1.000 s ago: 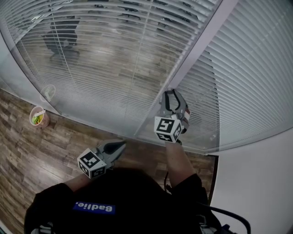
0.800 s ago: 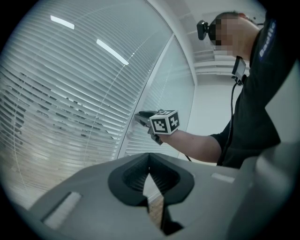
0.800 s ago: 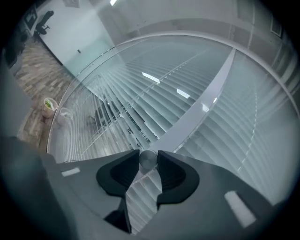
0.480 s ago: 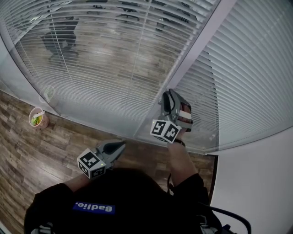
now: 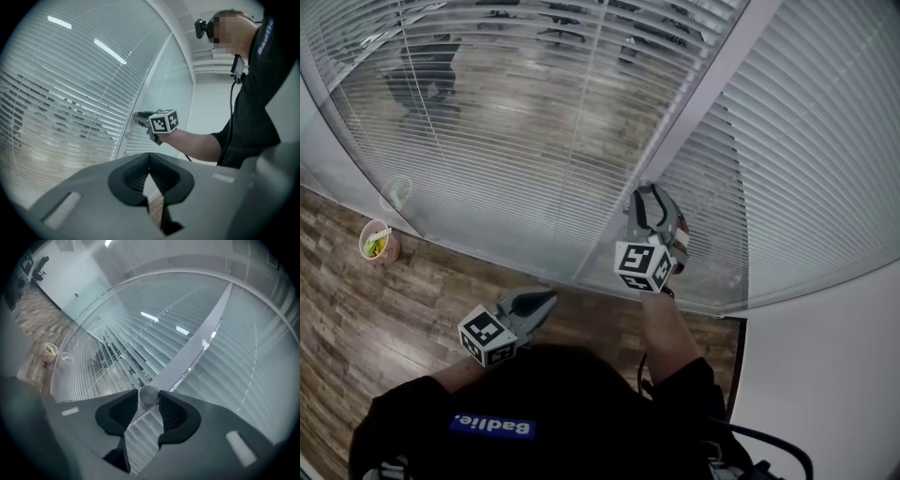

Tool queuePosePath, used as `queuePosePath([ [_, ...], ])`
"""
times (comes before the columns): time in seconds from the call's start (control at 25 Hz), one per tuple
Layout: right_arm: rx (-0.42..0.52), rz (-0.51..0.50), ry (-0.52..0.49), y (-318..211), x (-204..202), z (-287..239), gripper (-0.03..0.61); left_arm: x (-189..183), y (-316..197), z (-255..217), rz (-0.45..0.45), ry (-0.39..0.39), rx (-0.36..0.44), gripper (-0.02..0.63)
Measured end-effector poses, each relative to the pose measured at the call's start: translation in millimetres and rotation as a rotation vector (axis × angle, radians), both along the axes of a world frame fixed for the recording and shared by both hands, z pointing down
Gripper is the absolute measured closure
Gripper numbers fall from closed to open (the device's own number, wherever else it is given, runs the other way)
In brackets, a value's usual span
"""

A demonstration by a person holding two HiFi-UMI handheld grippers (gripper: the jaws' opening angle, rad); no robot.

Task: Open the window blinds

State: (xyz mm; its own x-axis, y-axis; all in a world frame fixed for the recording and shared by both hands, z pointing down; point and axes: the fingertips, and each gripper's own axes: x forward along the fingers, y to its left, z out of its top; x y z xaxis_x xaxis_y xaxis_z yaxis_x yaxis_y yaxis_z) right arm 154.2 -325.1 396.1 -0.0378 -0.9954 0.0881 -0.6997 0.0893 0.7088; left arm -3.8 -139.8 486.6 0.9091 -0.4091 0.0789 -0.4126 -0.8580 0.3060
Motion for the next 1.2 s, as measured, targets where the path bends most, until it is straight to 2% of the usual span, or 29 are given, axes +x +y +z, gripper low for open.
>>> queuePosePath([
  [0.16, 0.022, 0.02, 0.025, 0.5, -0.3, -1.8, 0.449, -3.3, 0.0, 3.4, -0.009, -0.005, -0.012, 0.614],
  [0.6, 0.023, 0.031, 0.381, 0.8, -3.5, 1.9, 0.454, -2.0, -0.3, 2.6, -0.001, 0.002, -0.018, 0.614],
  [0.8, 0.024, 0.022, 0.497, 1.0, -5.0, 3.1, 0.454, -1.0, 0.1, 6.4, 0.005, -0.004, -0.023, 0.614],
  [0.92, 0.021, 0.015, 0.457, 0.4, -4.3, 3.1, 0.451, 1.7, 0.6, 4.8, 0.01, -0.002, -0.017, 0.614],
  [1.08, -0.012, -0.005, 0.218, -0.5, -3.9, 5.4, 0.419, 1.2, -0.7, 5.7, 0.002, 0.005, -0.025, 0.614],
  [1.2, -0.021, -0.004, 0.12, -0.6, -7.3, 4.5, 0.394, -1.0, -1.5, 6.1, -0.007, 0.013, -0.039, 0.614],
])
